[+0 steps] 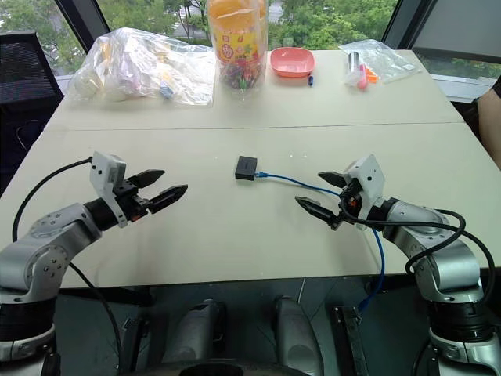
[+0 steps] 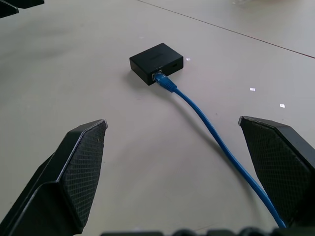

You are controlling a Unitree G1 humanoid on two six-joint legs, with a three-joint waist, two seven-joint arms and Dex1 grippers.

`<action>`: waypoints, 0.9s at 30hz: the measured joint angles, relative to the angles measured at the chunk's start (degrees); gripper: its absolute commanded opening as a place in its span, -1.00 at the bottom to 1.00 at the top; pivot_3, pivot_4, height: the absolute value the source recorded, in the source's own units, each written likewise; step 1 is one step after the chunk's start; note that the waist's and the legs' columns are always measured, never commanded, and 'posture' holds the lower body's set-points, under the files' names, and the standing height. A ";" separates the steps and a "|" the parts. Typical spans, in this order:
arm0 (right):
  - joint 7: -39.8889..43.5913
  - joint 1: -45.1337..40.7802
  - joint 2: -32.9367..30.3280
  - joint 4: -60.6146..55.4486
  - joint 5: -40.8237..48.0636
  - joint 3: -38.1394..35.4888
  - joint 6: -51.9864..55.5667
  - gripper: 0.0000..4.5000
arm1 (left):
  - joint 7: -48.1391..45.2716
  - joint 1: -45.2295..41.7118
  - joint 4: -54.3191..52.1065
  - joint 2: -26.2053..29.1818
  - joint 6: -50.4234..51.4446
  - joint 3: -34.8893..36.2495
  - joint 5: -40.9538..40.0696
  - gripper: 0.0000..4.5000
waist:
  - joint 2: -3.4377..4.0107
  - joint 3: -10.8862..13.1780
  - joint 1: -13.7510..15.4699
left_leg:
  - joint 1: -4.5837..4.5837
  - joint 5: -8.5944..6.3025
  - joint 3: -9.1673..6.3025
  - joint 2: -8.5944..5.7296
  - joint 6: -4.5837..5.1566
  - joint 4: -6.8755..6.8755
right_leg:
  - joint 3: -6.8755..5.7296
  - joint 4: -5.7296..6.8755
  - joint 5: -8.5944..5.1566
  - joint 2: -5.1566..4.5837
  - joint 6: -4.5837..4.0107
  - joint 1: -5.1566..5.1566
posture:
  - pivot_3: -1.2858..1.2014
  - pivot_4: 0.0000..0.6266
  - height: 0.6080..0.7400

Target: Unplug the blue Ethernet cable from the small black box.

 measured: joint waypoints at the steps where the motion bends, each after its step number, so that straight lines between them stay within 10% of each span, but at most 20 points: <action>1: -0.03 0.00 0.04 0.00 -0.03 0.24 -0.10 1.00 | 0.15 -0.24 0.10 0.00 0.00 0.00 -0.01 0.99 | 0.00 0.00 0.00 | 0.00 0.00 0.00 0.00 0.00 0.00 | 0.00 0.00 0.00 0.00 0.00 0.00 | 0.03 -0.52 1.00; 27: 0.46 -3.41 -0.09 4.09 -2.45 1.57 -1.96 1.00 | -1.20 -3.71 3.99 1.36 -2.33 -1.94 3.41 0.99 | 0.00 0.00 0.00 | 0.04 0.01 0.00 0.00 0.01 0.11 | 0.01 0.15 0.04 0.05 0.00 0.02 | 0.03 -0.52 1.00</action>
